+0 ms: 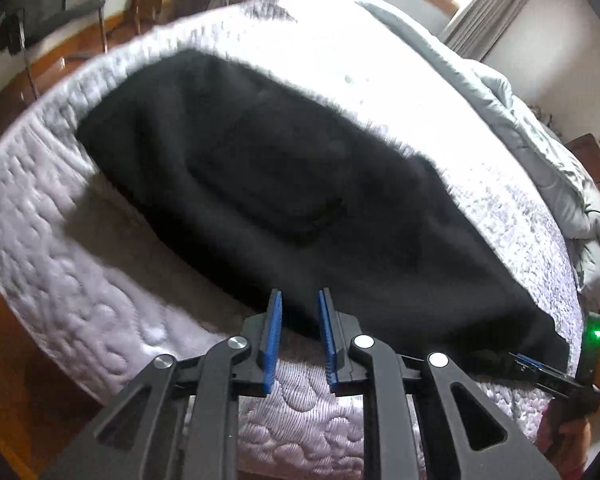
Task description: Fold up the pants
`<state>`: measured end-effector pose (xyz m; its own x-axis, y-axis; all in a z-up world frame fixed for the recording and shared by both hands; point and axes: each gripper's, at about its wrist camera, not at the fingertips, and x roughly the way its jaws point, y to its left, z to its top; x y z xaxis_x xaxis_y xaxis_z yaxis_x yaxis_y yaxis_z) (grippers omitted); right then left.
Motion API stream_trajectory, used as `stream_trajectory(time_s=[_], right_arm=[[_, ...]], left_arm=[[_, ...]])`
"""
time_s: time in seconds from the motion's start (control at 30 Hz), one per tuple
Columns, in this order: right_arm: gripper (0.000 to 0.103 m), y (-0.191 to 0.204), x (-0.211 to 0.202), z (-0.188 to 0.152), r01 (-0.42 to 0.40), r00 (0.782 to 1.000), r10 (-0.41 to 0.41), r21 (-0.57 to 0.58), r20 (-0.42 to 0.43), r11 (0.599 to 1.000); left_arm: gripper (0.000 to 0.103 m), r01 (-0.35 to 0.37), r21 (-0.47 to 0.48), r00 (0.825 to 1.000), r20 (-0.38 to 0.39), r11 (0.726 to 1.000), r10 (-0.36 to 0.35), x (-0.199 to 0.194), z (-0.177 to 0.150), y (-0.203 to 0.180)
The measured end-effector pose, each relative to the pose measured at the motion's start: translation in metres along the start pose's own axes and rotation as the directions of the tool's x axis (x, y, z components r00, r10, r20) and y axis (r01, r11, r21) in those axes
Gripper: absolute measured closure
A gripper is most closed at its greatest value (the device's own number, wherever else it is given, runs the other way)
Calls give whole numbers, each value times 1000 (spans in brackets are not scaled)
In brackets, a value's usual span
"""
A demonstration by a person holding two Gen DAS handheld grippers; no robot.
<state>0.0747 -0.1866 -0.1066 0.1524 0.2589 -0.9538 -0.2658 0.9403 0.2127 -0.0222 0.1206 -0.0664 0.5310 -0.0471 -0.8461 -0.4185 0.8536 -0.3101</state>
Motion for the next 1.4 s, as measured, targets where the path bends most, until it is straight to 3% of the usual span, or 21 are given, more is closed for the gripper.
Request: stream_trajectory(time_s=[0.13,0.23,0.47,0.53,0.6,0.73,0.87,1.03,1.17,1.27,1.4], right_arm=[[32,10,-18,2,-29,998,30,-29,53,999],[33,26,-30,13,-43,995,50,-81,82,996],[33,61,-27,46,-82,993,93,-132,75,988],[33,72,-20,51,-86,993,97,-152,68,985],[33,82,-8,55,-66,996,75,-171,48,983],[30,87,27,61,-14,1000,12,-171,-8,985],[31,88,33,68,-13,1000,8,-190,-30,982],[34,105,10,97,-120,992,123,-227,-1,967],[34,128,24,133,-114,993,121,-293,4,949],[34,138,40,156,-188,982,189,-275,-24,943],[34,160,56,177,-230,973,225,-311,-51,922]], left_arm=[[83,-9,38,995,96,999,5,-18,15,-2],[83,-45,66,992,118,997,37,-6,39,0],[83,-58,100,998,4,993,58,43,70,3],[74,-55,101,998,-14,993,57,49,69,1],[39,-43,116,999,-17,992,45,52,66,0],[23,-63,250,997,-24,966,71,63,57,-13],[21,-79,315,995,-30,946,94,61,58,-19],[21,-129,294,992,46,947,121,42,77,-5],[21,-170,253,985,24,952,170,54,89,14],[21,-141,221,989,-2,965,145,61,92,25],[17,-114,200,993,-20,973,120,63,96,30]])
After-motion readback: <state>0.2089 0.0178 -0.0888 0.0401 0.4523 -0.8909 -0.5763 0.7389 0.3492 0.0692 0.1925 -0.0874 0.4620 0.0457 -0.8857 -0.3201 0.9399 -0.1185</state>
